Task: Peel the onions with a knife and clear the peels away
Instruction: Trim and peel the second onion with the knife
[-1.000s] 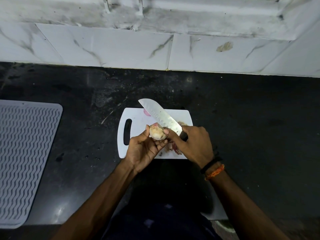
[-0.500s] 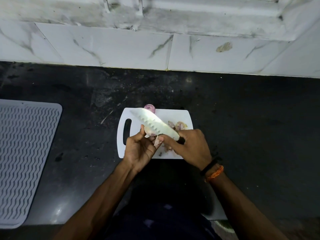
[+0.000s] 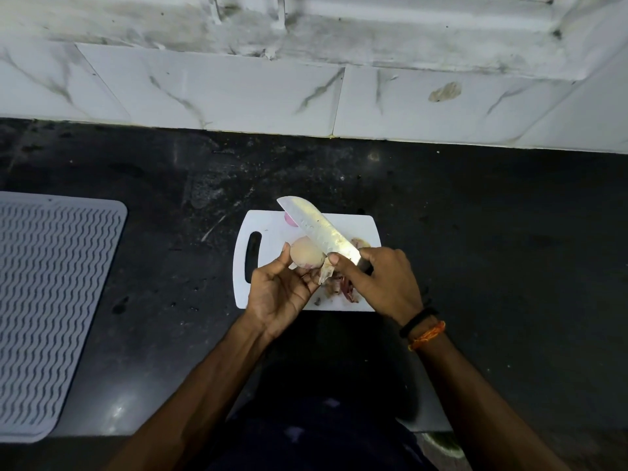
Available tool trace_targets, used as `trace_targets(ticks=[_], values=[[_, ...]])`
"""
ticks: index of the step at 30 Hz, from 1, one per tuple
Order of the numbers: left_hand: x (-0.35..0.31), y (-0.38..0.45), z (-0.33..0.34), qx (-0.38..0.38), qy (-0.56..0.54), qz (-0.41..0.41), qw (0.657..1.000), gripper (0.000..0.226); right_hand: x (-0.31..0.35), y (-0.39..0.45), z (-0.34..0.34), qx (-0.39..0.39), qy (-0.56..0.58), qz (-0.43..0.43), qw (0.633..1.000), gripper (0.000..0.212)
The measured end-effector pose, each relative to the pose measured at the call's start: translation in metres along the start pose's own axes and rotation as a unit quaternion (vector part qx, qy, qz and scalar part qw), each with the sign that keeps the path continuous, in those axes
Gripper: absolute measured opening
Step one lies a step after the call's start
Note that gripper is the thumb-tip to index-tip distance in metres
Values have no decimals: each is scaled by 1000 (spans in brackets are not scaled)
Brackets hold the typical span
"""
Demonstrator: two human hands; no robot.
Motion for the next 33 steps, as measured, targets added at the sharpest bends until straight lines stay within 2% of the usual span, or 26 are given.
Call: trace_targets(ticks=[9,12,15,18,23,28,33], values=[[-2,-5,7,-1,27,-20,999,48,4,5,4,-24,5,-34,999,58],[-2,-5,9,-10,56,-33,998,51,3,8,5,-27,-2,-31,999,69],[-1,-6,12,-19,57,-42,997,41,5,11,4,-32,-21,-47,998,58],[-1,-5,13,-26,46,-41,998,42,4,13,4,-37,-37,-73,996,53],[1,-3,15,-40,34,-38,998,40,2,14,-1,-46,-58,-91,993,57],[-4,4,4,-74,3,0,997,27,1,5,1,11,-21,-124,992,42],[-12,-1,6,-46,-13,-33,998,36,-12,13,-2,-26,11,-53,998,63]])
Point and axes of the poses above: each hand's wrist, its own y-axis towards the middle knuckle, its own z-axis out of the palm, x = y × z, the point moved 2 cm from there along y, towards the middle knuckle, and after that the axes turned 8 degrees about x, right-handed, at the moved point
